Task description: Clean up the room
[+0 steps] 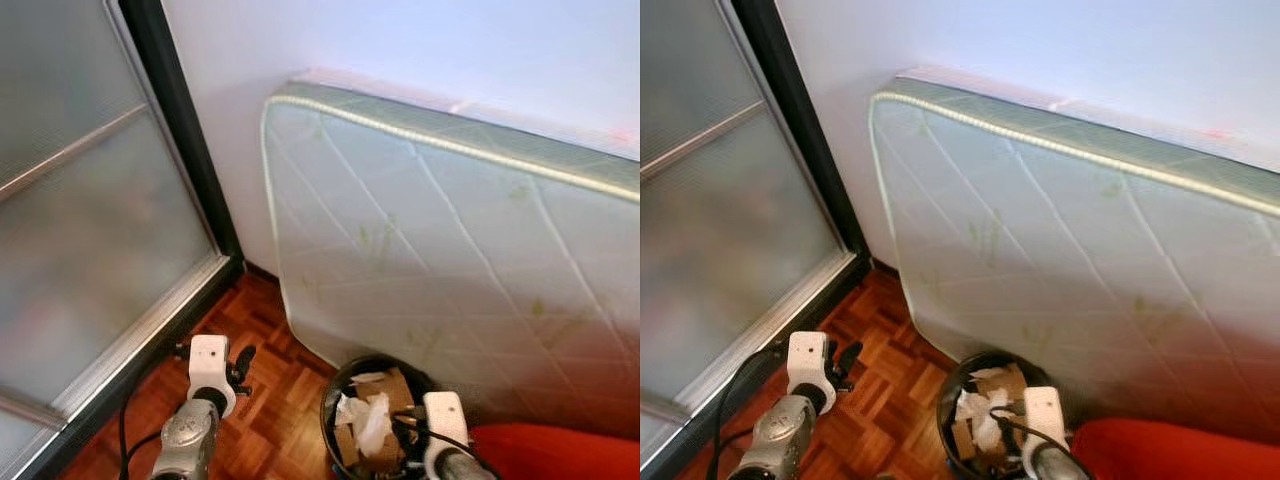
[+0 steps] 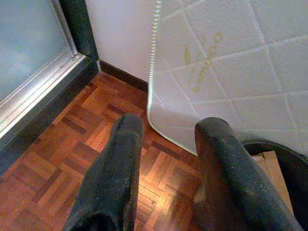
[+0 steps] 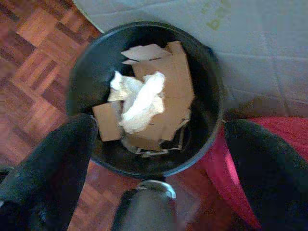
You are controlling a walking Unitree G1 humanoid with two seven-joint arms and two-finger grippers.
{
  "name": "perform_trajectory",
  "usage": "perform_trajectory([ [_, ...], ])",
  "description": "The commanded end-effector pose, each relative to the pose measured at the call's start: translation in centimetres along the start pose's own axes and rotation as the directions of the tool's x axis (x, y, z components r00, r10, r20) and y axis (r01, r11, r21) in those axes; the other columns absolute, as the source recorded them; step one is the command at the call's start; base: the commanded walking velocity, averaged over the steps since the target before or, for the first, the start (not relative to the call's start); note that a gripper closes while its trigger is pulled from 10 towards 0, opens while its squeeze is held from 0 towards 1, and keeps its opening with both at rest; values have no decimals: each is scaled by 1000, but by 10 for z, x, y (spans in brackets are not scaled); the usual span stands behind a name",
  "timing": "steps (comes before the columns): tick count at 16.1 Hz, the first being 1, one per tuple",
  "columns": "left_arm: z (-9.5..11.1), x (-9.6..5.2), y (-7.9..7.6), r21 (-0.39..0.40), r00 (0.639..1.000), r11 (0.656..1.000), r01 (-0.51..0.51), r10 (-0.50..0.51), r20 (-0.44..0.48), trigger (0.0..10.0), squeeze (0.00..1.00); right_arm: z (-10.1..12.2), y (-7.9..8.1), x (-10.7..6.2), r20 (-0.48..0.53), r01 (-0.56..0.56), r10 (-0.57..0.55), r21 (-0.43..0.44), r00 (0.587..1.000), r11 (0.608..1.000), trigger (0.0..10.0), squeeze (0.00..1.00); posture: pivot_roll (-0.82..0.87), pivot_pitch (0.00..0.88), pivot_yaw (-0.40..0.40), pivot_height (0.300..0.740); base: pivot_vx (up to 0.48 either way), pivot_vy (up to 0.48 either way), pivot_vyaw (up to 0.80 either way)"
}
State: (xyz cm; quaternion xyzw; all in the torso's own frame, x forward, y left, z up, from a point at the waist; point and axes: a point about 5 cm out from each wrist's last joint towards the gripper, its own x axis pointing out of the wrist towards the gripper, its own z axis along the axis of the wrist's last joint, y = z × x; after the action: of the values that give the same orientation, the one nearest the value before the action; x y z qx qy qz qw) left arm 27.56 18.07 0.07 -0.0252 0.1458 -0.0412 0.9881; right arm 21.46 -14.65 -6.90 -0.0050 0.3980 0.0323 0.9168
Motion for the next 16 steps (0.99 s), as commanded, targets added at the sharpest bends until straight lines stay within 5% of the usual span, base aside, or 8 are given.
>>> perform_trajectory([
  [1, -8, -4, 3, -6, 999, 1000, -3, 2, -40, 10000, 0, -1, 7, 1, -16, -6, 6, -10, 1000, 1000, 10000, 0, 39, 125, 35, 704, 0, 0, 0],
  [16, -10, -5, 3, -12, 999, 1000, -1, 0, -46, 10000, 0, -4, -6, -1, -17, 15, -15, -1, 1000, 1000, 10000, 0, 40, 128, 39, 704, -33, 0, 0],
])
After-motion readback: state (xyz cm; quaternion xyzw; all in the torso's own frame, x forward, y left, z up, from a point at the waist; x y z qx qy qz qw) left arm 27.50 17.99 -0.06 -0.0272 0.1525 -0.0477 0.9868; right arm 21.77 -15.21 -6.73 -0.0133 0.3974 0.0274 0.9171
